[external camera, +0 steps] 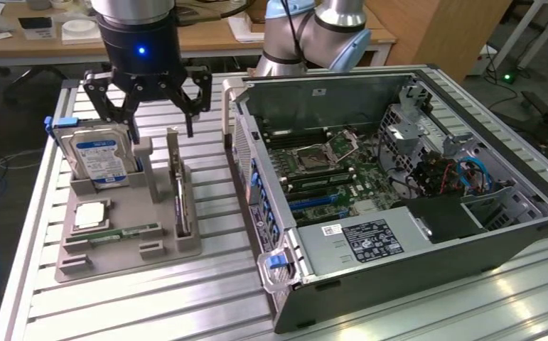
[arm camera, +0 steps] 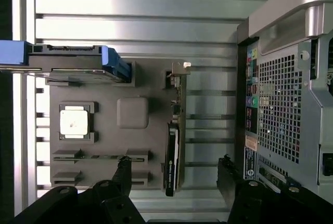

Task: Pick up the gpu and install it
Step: 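Pick up the gpu and move the gpu toward the slot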

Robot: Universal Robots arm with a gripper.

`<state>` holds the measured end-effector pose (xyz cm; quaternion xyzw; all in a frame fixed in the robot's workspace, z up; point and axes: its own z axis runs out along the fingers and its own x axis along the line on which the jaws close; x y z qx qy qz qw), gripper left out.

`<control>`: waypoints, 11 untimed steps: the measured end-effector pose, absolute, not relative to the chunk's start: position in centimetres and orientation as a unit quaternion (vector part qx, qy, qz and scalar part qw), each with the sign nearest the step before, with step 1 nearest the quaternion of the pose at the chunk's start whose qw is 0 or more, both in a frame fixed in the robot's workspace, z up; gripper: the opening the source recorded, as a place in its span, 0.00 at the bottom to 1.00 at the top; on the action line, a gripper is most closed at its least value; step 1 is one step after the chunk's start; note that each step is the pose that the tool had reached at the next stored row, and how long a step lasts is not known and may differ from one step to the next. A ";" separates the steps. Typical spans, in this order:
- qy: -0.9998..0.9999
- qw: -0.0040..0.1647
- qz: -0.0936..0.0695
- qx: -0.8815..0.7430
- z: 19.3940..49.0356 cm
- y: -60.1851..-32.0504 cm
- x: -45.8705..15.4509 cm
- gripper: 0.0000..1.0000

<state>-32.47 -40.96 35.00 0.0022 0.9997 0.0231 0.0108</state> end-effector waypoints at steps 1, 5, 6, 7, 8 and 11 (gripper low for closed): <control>1.000 0.011 0.023 0.002 34.9 -41.0 -32.5 0.76; 1.000 0.011 0.023 0.002 34.2 -41.0 -32.5 0.76; 1.000 0.011 0.023 0.002 34.1 -41.0 -32.5 0.76; 1.000 0.011 0.023 0.002 33.9 -41.0 -32.5 0.76; 1.000 0.011 0.023 0.002 33.8 -41.0 -32.5 0.76; 1.000 0.011 0.023 0.002 33.3 -41.1 -32.5 0.76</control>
